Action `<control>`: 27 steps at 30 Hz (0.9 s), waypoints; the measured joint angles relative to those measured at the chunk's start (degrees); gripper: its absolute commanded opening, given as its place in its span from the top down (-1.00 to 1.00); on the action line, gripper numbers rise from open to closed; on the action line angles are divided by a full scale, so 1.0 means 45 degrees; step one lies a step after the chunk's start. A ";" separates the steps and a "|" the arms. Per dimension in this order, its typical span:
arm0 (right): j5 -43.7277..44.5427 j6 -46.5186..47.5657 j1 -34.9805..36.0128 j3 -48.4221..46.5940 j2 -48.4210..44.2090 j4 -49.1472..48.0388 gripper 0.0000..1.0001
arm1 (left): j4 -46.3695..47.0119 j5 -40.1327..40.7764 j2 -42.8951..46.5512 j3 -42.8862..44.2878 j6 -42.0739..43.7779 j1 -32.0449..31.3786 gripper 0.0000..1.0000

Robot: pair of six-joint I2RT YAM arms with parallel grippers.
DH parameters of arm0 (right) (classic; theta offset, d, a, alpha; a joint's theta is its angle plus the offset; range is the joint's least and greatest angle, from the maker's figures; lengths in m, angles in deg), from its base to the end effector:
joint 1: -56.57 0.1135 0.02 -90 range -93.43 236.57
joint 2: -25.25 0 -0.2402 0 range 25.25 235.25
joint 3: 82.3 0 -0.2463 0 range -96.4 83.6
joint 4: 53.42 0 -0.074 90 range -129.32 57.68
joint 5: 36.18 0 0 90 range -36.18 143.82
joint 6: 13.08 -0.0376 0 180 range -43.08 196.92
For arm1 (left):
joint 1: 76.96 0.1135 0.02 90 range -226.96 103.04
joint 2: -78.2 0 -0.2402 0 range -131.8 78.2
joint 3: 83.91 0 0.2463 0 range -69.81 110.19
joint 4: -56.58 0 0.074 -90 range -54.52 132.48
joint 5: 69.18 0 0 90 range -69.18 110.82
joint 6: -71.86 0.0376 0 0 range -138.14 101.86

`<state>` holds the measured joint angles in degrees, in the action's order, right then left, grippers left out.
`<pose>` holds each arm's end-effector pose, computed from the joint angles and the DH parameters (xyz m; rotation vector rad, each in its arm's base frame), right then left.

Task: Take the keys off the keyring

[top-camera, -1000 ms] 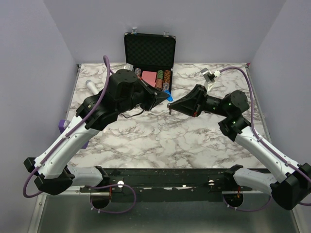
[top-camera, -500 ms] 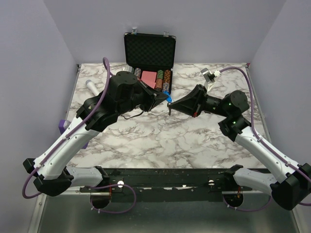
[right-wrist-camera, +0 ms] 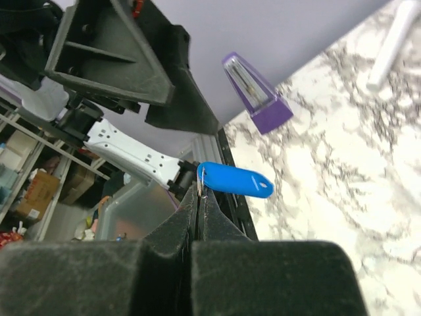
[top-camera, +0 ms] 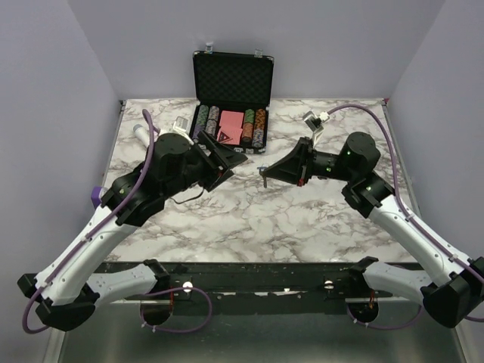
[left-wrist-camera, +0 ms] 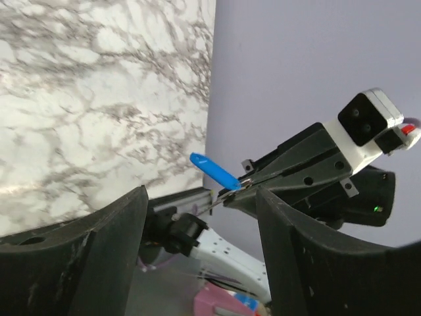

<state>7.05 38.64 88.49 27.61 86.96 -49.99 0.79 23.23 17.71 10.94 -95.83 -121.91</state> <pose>0.1970 0.1550 0.3695 -0.6520 1.6087 1.5398 0.1489 -0.1464 0.4208 -0.6529 2.1103 -1.2988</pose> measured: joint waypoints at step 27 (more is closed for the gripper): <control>-0.2288 0.2205 0.3162 -0.0772 0.1282 0.4920 0.99 | -0.0321 -1.0006 0.1807 -0.0981 1.2254 0.1739 -0.12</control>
<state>-3.24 48.56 102.72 24.14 92.73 -27.85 -0.65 -21.79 25.84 6.52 -40.69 -114.08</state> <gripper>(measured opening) 0.015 0.588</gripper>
